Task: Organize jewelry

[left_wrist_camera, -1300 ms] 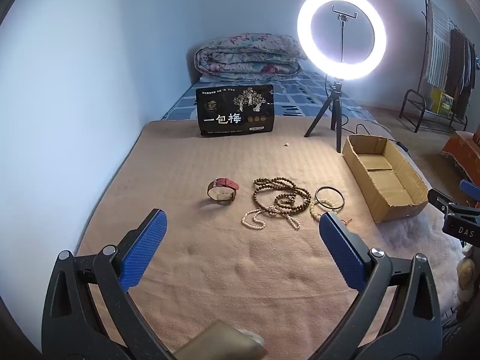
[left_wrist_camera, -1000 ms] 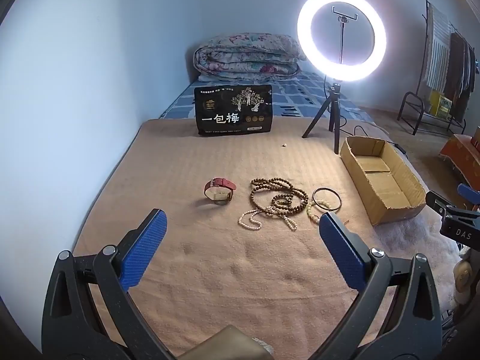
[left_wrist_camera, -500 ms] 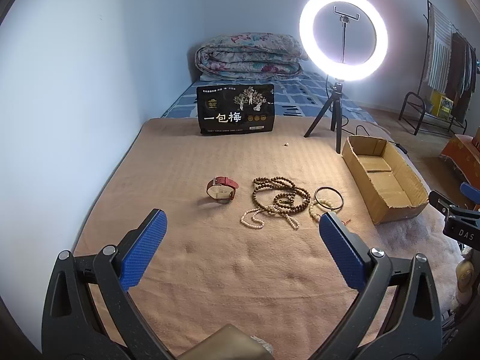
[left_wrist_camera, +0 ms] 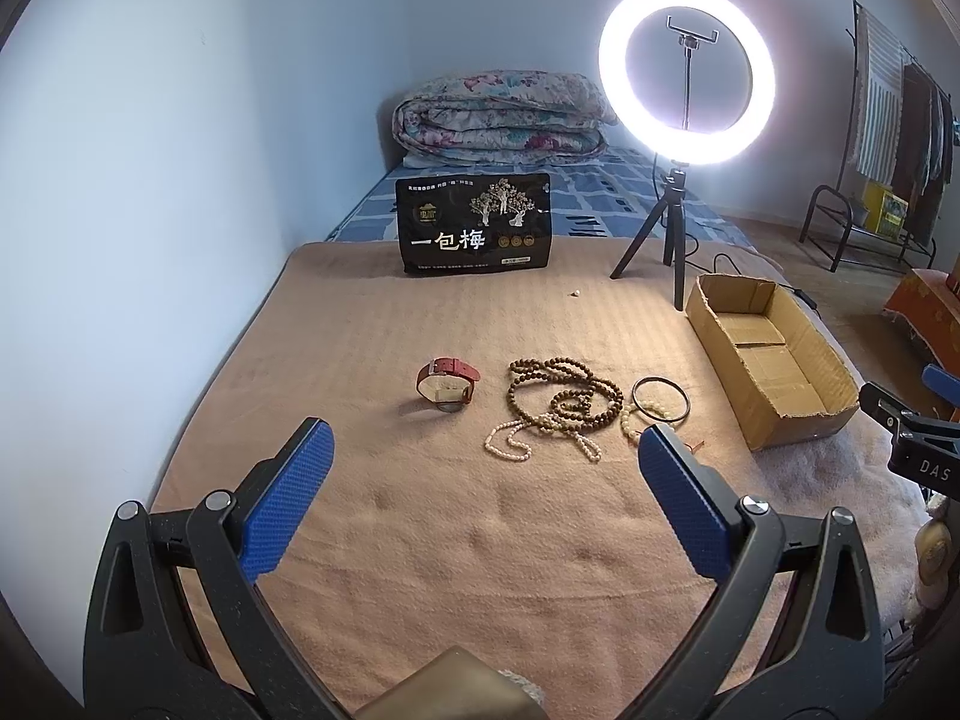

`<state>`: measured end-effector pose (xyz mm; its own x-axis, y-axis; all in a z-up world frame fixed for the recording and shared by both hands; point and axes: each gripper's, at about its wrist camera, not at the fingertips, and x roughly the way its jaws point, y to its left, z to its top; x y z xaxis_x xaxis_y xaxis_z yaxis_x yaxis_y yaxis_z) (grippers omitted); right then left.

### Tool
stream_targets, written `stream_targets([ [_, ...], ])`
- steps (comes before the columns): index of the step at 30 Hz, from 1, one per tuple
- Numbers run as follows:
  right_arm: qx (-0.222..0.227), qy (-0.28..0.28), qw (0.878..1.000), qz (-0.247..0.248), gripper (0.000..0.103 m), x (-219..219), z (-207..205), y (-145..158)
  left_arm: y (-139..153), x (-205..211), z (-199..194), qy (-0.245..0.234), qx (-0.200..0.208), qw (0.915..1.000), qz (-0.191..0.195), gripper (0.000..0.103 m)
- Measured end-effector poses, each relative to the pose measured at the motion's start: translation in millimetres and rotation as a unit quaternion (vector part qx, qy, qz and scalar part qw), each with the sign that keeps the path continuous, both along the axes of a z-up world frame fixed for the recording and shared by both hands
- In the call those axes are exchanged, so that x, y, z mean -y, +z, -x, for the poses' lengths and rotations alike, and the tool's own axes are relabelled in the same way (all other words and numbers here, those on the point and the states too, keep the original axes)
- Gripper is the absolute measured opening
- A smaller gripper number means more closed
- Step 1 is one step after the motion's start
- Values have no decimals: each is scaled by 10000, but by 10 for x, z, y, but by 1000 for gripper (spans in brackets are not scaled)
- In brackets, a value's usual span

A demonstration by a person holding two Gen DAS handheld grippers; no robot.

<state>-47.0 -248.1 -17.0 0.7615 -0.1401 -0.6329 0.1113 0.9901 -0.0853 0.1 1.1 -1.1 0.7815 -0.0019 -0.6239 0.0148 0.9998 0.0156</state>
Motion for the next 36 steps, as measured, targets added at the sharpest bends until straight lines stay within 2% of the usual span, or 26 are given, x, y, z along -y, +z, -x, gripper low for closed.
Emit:
stream_targets([
  [36, -14, -22, 10000, -32, 102, 29, 33, -16, 3, -24, -17, 8, 8, 10000, -22, 103],
])
